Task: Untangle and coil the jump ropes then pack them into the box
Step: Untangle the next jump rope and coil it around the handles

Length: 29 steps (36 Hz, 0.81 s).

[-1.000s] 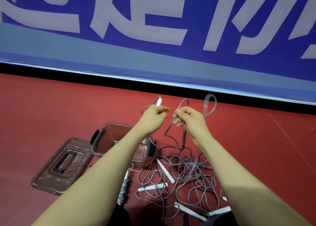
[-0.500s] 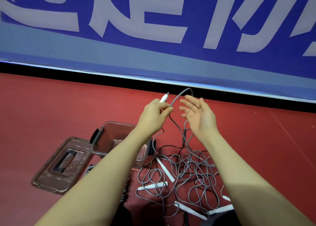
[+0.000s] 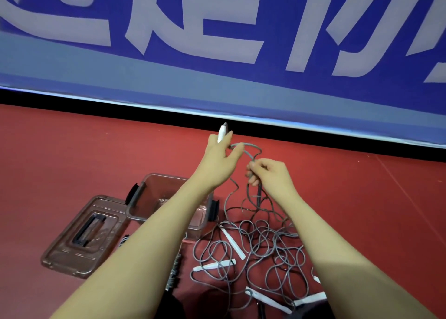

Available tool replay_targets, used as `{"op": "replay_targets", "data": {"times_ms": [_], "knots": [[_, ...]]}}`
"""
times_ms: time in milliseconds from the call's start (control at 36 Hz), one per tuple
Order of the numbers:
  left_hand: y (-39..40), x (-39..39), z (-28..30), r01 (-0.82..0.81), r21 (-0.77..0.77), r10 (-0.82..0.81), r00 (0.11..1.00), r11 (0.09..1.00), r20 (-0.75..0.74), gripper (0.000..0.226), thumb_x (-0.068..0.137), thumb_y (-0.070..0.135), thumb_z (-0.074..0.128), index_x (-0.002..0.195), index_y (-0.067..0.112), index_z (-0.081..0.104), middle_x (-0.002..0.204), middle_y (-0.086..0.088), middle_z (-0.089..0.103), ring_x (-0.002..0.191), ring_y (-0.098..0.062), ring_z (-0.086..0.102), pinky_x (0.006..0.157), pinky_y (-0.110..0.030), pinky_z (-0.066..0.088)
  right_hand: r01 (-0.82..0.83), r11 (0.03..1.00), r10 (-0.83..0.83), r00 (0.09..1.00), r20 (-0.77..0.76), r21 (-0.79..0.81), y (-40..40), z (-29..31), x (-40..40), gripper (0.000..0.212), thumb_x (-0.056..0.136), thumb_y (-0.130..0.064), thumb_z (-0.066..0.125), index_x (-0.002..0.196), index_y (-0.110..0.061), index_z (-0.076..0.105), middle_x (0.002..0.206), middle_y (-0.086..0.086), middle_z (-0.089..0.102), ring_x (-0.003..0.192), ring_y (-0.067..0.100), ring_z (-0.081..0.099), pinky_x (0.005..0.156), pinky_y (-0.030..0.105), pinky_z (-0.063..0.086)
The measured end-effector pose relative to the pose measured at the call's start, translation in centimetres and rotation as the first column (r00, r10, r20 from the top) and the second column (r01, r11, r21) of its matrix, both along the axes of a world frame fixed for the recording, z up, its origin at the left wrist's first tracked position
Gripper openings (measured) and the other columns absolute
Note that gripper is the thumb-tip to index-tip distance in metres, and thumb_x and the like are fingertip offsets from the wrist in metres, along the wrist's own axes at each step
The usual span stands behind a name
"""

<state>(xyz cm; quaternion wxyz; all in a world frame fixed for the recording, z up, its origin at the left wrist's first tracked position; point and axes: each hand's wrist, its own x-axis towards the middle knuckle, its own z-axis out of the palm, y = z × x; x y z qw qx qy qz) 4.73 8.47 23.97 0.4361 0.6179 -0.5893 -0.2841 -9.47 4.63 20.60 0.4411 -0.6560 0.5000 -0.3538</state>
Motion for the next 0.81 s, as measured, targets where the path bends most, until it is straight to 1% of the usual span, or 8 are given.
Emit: {"op": "replay_targets", "data": {"times_ms": [83,167,250,361,472,611,722,806], "knots": [[0.1,0.0,-1.0,0.033,0.082,-0.028,0.998,0.996,-0.058,0.066,0.098,0.043,0.042,0.152,0.018,0.013,0.142,-0.005,0.021,0.126,-0.021,0.035,0.109,-0.029,0.026,0.045,0.996,-0.061,0.974,0.220,0.077,0.2,1.1,0.6,0.025,0.095,0.000,0.046,0.077,-0.006,0.062,0.064,0.008,0.061,0.046,0.004,0.055,0.050,0.016,0.046],[0.2,0.0,-1.7,0.062,0.139,-0.054,0.997,0.988,-0.054,0.076,0.092,0.053,0.046,0.152,0.018,0.014,0.147,-0.009,0.017,0.135,-0.030,0.028,0.113,-0.041,0.026,0.095,0.985,-0.145,0.904,0.403,0.141,0.3,2.1,0.9,0.022,0.096,-0.004,0.048,0.079,-0.004,0.062,0.057,0.002,0.063,0.046,0.006,0.056,0.051,0.017,0.048],[0.5,0.0,-2.2,0.080,0.146,-0.088,0.995,0.986,0.048,0.066,0.089,0.048,0.056,0.144,0.017,0.035,0.134,-0.003,0.029,0.124,-0.024,0.040,0.107,-0.036,0.033,0.103,0.974,-0.203,0.795,0.571,0.203,0.2,3.0,1.0,0.023,0.097,-0.005,0.047,0.079,-0.002,0.061,0.064,0.008,0.064,0.049,0.010,0.058,0.054,0.019,0.051],[0.4,0.4,-3.1,0.096,0.067,-0.106,0.980,0.993,0.167,0.031,0.088,0.038,0.062,0.112,0.018,0.064,0.109,-0.001,0.035,0.109,-0.020,0.044,0.103,-0.039,0.037,0.072,0.966,-0.225,0.701,0.676,0.248,0.1,3.9,1.0,0.020,0.097,-0.006,0.047,0.084,0.001,0.061,0.073,0.012,0.063,0.054,0.011,0.060,0.055,0.019,0.051],[0.3,0.2,-3.1,0.064,0.001,-0.063,0.975,0.998,0.214,0.024,0.090,0.034,0.062,0.091,0.011,0.071,0.089,0.004,0.035,0.089,-0.017,0.040,0.079,-0.028,0.039,0.047,0.956,-0.256,0.615,0.746,0.289,0.3,4.5,1.2,0.021,0.098,-0.005,0.046,0.083,0.001,0.060,0.066,0.008,0.065,0.054,0.012,0.061,0.053,0.018,0.051],[0.4,0.1,-2.5,0.055,-0.024,-0.052,0.989,0.998,0.138,0.014,0.088,0.033,0.064,0.082,0.022,0.070,0.084,0.002,0.035,0.080,-0.014,0.042,0.072,-0.024,0.034,0.058,0.939,-0.322,0.489,0.811,0.338,-0.1,4.9,0.6,0.017,0.097,-0.006,0.047,0.087,0.000,0.060,0.072,0.011,0.066,0.054,0.011,0.063,0.055,0.019,0.052],[0.2,0.0,-2.1,0.013,-0.100,0.007,0.981,0.995,0.196,0.018,0.090,0.029,0.063,0.084,0.014,0.071,0.082,0.009,0.032,0.084,-0.017,0.041,0.072,-0.029,0.039,0.034,0.945,-0.293,0.530,0.796,0.325,-0.4,4.4,0.3,0.021,0.099,-0.007,0.043,0.092,0.002,0.061,0.076,0.011,0.069,0.062,0.014,0.065,0.057,0.020,0.052],[-0.1,0.1,-1.8,-0.077,-0.180,0.109,0.978,0.981,0.180,0.018,0.091,0.026,0.061,0.082,0.011,0.067,0.082,0.009,0.033,0.084,-0.022,0.045,0.075,-0.031,0.041,0.056,0.958,-0.209,0.806,0.553,0.281,-0.6,3.1,0.4,0.018,0.095,-0.003,0.048,0.105,0.004,0.061,0.085,0.010,0.067,0.068,0.017,0.061,0.056,0.019,0.049]]}}
